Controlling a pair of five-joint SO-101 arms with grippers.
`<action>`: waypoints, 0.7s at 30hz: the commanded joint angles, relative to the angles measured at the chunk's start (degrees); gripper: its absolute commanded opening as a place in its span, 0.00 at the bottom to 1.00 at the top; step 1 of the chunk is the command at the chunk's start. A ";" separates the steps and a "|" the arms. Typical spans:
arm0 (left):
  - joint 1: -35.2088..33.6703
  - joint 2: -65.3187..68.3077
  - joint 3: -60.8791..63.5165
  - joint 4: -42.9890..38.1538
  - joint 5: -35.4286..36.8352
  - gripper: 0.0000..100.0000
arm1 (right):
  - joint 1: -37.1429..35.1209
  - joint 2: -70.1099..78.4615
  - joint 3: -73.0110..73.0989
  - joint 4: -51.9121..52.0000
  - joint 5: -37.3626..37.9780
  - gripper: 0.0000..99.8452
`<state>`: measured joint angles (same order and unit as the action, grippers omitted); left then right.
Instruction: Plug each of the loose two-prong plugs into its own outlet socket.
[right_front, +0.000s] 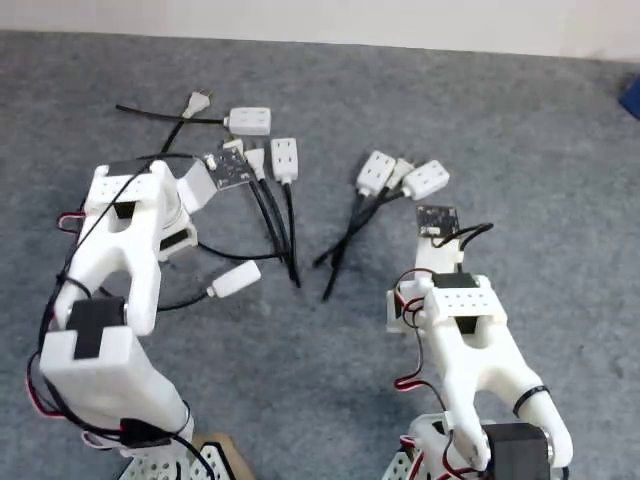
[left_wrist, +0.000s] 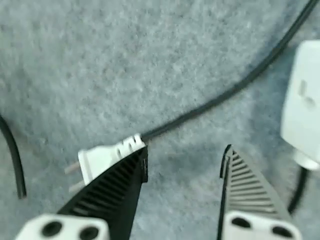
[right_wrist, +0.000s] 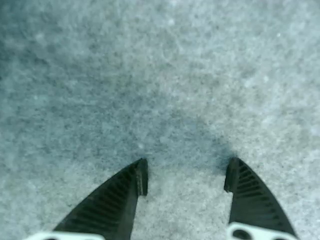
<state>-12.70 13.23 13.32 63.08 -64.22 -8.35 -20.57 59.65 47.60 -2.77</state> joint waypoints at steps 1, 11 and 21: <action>0.04 -10.15 -1.10 5.36 2.02 0.25 | 0.92 -1.01 -0.48 -0.75 0.00 0.26; 10.42 -30.46 22.46 9.58 2.11 0.25 | 0.92 -1.01 -0.48 -0.75 0.00 0.26; 13.76 -31.08 29.58 -3.25 5.36 0.25 | 0.92 -1.01 -0.48 -0.75 0.00 0.26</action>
<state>0.40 -20.00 43.74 63.69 -59.65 -8.35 -20.57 59.65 47.60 -2.77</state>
